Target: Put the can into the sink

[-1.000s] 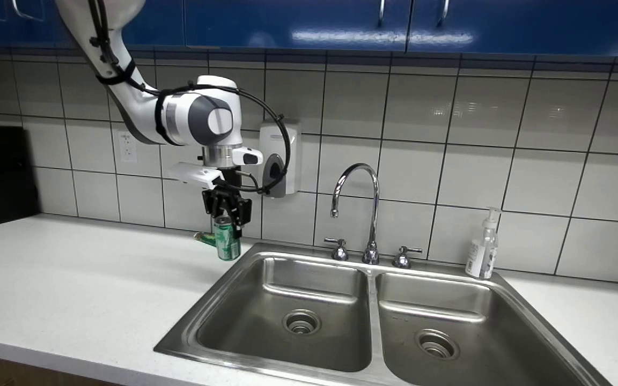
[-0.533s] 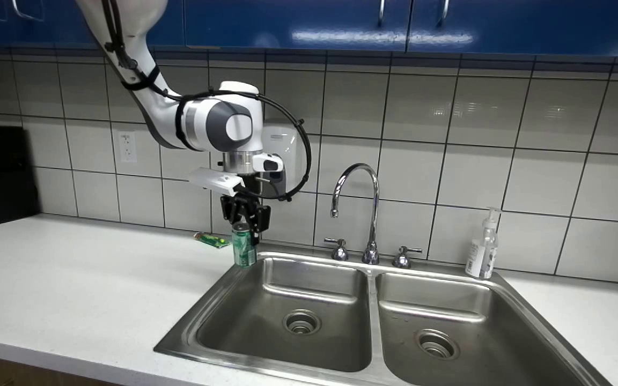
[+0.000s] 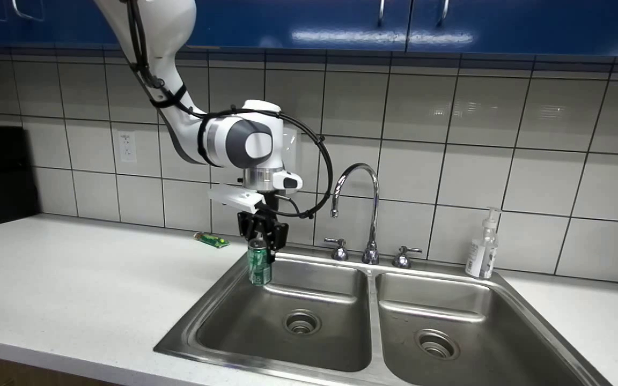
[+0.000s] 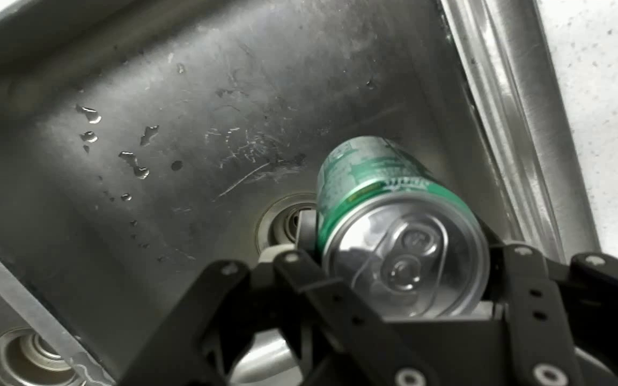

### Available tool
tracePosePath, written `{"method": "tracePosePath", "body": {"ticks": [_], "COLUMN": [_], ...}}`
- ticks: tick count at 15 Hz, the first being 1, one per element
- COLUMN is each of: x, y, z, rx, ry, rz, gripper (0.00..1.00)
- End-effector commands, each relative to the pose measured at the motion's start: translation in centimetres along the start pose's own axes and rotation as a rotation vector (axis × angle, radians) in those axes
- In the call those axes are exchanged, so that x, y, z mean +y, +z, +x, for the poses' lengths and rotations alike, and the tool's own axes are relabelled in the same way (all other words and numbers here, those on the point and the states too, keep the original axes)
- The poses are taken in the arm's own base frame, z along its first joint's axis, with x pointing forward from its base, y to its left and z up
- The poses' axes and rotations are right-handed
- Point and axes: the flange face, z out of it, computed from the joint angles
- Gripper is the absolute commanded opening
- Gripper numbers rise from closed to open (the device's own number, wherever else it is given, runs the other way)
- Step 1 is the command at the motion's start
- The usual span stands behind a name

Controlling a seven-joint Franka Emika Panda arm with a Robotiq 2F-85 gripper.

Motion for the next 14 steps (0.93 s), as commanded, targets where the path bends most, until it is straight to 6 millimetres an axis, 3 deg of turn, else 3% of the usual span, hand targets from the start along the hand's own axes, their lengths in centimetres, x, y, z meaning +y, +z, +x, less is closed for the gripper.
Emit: {"method": "tracePosePath", "body": {"ticks": [1,14], "x": [1.3,4.7], "y": [0.7,8.4], "z": [1.4,2.8], "rx": [-0.039,-0.144], "ry": [-0.015,-0.045], "rz": [0.008,-0.022], "gripper": [0.38,0.38]}}
